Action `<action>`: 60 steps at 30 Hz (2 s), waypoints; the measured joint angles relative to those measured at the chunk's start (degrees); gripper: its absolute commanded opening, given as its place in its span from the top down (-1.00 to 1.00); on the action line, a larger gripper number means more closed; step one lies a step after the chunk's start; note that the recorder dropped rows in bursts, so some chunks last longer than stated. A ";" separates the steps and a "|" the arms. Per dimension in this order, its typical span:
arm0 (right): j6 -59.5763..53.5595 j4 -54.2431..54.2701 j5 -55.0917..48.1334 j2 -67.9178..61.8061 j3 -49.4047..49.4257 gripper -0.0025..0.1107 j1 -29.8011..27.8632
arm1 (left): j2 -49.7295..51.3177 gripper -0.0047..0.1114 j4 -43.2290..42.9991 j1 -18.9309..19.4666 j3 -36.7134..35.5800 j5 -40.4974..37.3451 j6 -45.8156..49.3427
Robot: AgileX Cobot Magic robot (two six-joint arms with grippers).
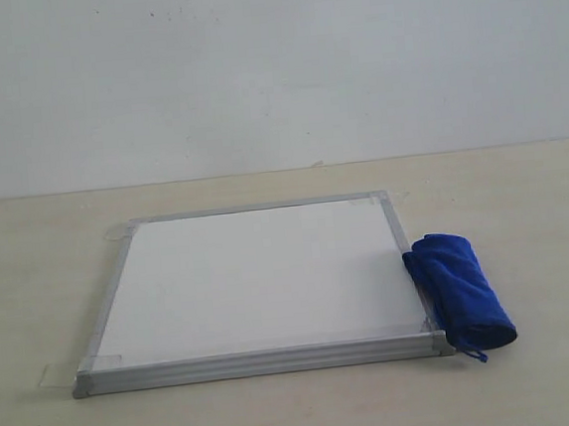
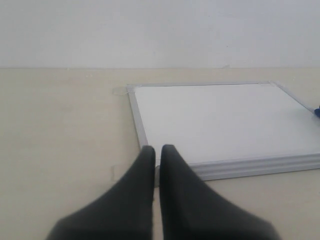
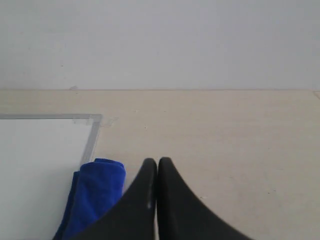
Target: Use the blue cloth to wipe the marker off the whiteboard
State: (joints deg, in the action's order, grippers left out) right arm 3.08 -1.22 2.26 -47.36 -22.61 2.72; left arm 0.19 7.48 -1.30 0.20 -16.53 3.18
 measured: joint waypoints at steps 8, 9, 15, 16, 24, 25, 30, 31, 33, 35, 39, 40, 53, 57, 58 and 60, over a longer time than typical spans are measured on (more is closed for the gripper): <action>0.01 0.00 6.96 6.80 7.04 0.96 -0.45 | 0.00 0.85 0.00 0.00 0.00 0.00 0.00; 0.14 0.00 7.73 6.09 7.04 0.96 -0.07 | 0.00 0.85 0.00 0.00 0.00 0.00 0.00; 6.50 -0.21 8.87 0.83 7.24 0.96 1.24 | 0.00 0.85 0.00 0.00 0.00 0.00 0.00; 8.07 -0.21 8.87 0.54 7.24 0.96 1.24 | 0.00 0.85 0.00 0.00 0.00 0.00 0.00; 12.15 -0.21 8.87 0.15 7.24 0.96 1.24 | 0.00 0.85 0.00 0.00 0.00 0.00 0.00; 12.15 -0.21 8.87 0.15 7.24 0.96 1.24 | 0.00 0.85 0.00 0.00 0.00 0.00 0.00; 12.39 -0.21 9.47 0.15 7.24 0.96 1.24 | 0.00 0.85 0.00 0.00 0.00 0.00 0.00; 12.39 -0.21 9.57 0.15 7.24 0.96 1.24 | 0.00 0.85 0.00 0.00 0.00 0.00 0.00; 12.39 -0.21 9.57 0.15 7.24 0.96 1.24 | 0.00 0.85 0.00 0.00 0.00 0.00 0.00; 12.39 -0.21 9.57 0.15 7.24 0.96 1.24 | 0.00 0.85 0.00 0.00 0.00 0.00 0.00; 12.39 -0.21 8.72 0.15 7.33 0.96 1.24 | 0.00 0.85 0.00 0.00 0.00 0.00 0.00; 12.39 -0.21 8.28 0.55 7.55 0.96 1.24 | 0.00 0.85 0.00 0.00 0.00 0.00 0.00; 12.21 -1.71 1.32 18.20 15.74 0.96 1.24 | 0.00 0.85 0.00 0.00 0.00 0.00 0.00; 13.93 -1.57 0.67 17.68 15.71 0.96 1.24 | 0.00 0.85 0.00 0.00 0.00 0.00 0.00; 14.04 -1.57 0.15 16.95 15.07 0.96 1.24 | 0.00 0.85 0.00 0.00 0.00 0.00 0.00; 14.13 -1.46 -2.26 14.70 12.54 0.96 1.24 | 0.00 0.85 0.00 0.00 0.00 0.00 0.00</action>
State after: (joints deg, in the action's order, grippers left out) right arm 17.21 -2.68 0.00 -32.66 -10.06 3.96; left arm 0.19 7.48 -1.30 0.20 -16.53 3.18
